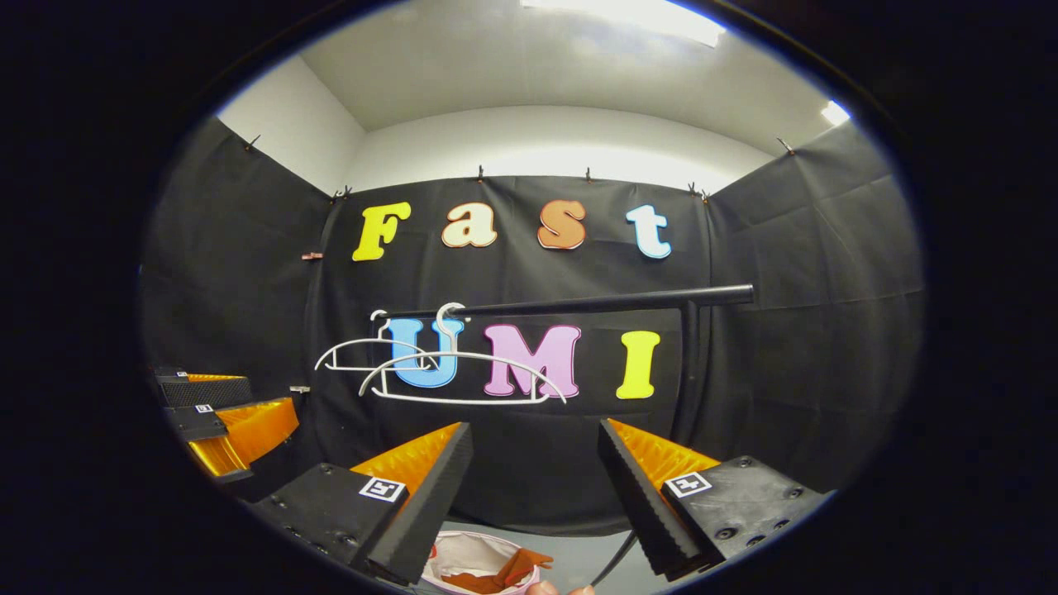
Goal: Grasp the clothes on the hanger with both hands and then place them into the laundry hamper below.
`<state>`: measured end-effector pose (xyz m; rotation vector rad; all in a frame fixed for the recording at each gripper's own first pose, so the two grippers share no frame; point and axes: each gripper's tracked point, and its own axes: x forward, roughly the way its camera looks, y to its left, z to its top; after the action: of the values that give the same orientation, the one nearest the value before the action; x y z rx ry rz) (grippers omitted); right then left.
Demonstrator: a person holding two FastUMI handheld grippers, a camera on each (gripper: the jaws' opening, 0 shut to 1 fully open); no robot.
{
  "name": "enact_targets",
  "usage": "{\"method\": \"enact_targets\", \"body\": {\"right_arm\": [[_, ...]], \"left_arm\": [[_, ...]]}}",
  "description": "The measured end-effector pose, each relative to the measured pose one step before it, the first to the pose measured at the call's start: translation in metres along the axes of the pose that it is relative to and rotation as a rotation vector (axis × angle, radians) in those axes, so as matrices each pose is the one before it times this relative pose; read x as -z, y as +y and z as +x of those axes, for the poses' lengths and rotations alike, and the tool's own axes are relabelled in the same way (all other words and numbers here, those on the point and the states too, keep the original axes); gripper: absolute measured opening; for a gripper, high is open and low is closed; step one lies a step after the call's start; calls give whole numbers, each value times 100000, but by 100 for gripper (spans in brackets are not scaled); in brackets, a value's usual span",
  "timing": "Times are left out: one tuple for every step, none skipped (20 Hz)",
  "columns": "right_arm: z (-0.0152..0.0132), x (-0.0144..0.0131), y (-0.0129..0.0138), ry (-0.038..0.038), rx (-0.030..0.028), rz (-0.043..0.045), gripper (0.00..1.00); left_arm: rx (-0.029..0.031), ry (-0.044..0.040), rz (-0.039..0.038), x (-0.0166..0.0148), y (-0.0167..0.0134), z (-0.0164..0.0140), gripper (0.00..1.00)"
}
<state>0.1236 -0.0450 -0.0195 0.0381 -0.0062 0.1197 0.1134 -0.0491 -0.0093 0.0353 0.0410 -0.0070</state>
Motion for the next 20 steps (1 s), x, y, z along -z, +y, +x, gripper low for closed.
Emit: {"method": "enact_targets", "body": {"right_arm": [[29, -199, 19, -480, 767, -551, 98], [-18, -132, 19, -547, 327, -298, 98], [101, -72, 19, -80, 718, -527, 98], [69, 145, 9, 163, 378, -536, 98], [51, 75, -11, 148, 633, -349, 98], [25, 31, -14, 340, 320, 67, 100], [7, 11, 219, 152, -53, 10, 100], [-38, -106, 43, -176, 103, -129, 100], [47, 5, -43, -242, 262, -170, 100], [29, -163, 22, -38, 388, -89, 100], [-31, -51, -10, -187, 343, -225, 100], [55, -25, -8, -311, 356, -316, 100], [-11, -86, -6, -237, 268, -438, 100], [-57, -88, 131, -69, 70, -457, 100], [47, -12, 60, 54, 136, -389, 100], [-82, -83, 109, -102, -30, -270, 100], [8, -111, 60, -370, 6, 41, 100], [-39, -89, 127, -320, -113, 78, 98], [-22, -66, 52, -150, -29, -80, 99], [77, 43, 91, 202, 121, -132, 99]], "left_arm": [[600, -284, 374, -108, 123, 143, 92], [336, -478, -113, -163, 285, 166, 92], [198, 106, -668, 98, 204, 273, 95], [653, 213, -1001, 18, 68, 160, 92], [883, -409, -843, -185, -94, 188, 92], [1009, -45, -408, -156, -112, 147, 95], [856, 216, 296, 104, -10, 66, 92], [513, 261, 819, -13, 84, 98, 92], [351, -74, 756, 20, 26, 12, 92], [378, 13, 54, -42, -42, 54, 95], [711, -19, -385, -19, -168, 18, 92], [506, -109, -353, -86, -44, 30, 92], [466, -141, -235, -17, 8, -64, 92], [89, 182, -190, -11, 53, 6, 95], [6, 20, -141, 19, 112, -19, 95], [-2, -97, -168, -130, 24, -32, 95], [-41, -161, -54, -86, 47, -11, 95], [-95, -166, 105, -77, 82, -6, 92], [-482, -100, 80, -30, 244, -9, 92], [-276, 132, 20, 28, 162, -25, 95]]}}
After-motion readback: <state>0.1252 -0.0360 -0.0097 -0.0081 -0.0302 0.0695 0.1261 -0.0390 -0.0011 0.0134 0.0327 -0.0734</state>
